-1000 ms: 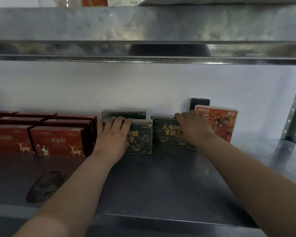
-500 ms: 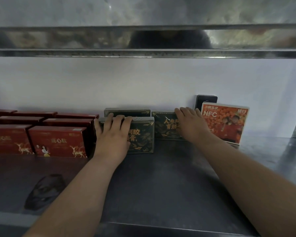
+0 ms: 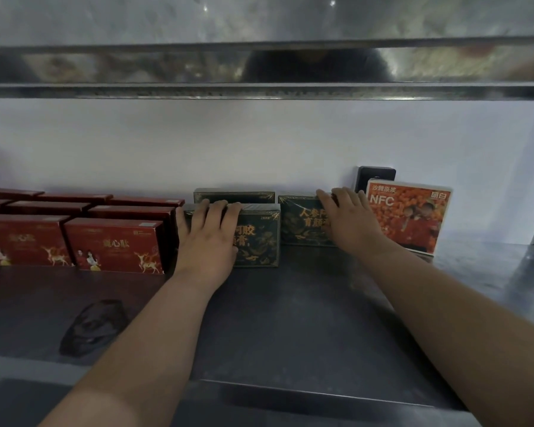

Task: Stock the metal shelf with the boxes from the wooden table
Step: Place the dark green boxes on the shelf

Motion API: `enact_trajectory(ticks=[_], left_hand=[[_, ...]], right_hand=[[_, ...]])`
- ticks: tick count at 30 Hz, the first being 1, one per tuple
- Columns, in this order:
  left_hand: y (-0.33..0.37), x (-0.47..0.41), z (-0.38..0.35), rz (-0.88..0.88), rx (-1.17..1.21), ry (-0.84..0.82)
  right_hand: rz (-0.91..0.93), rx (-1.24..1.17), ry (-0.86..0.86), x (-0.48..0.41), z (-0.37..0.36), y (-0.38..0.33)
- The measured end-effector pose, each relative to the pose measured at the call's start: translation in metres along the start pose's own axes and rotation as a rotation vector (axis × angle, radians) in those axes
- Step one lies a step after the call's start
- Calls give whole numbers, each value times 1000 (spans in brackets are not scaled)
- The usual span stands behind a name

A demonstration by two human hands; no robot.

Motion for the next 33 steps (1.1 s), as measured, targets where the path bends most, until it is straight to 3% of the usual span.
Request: enact_trajectory(ticks=[10,13,15,19,23,26,29,33], left_hand=[[-2,5,9,33,31,14],[25,15,31,-116,130,101],[47,27,32,-169,243,-73],[75,75,8,-95,362,-624],[97,113,13,-247,396,-774],[113,133,23,-388,395,-739],[138,159,36,-619,418,-577],[168,196,43,-858,612,-411]], right_hand=[[13,-62,-111,18,15,-10],[75,-189,-103,44,38,-27],[123,-298,-210,69,48,-40],[162,-351,-486,135,61,-53],[114,-343,-412,194,80,-56],[-3,-356,-271,239,96,-59],[-140,-335,10,289,126,-68],[-384,-216,-12,371,142,-92]])
Point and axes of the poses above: each hand's wrist, its own x-axis away from the middle knuckle, its own z-axis out of the back of the hand, y = z × x, the point moved 7 cm from there along -x, towards the middle knuckle, and after that the axes turned 11 degrees about x, right-handed, at the moved point
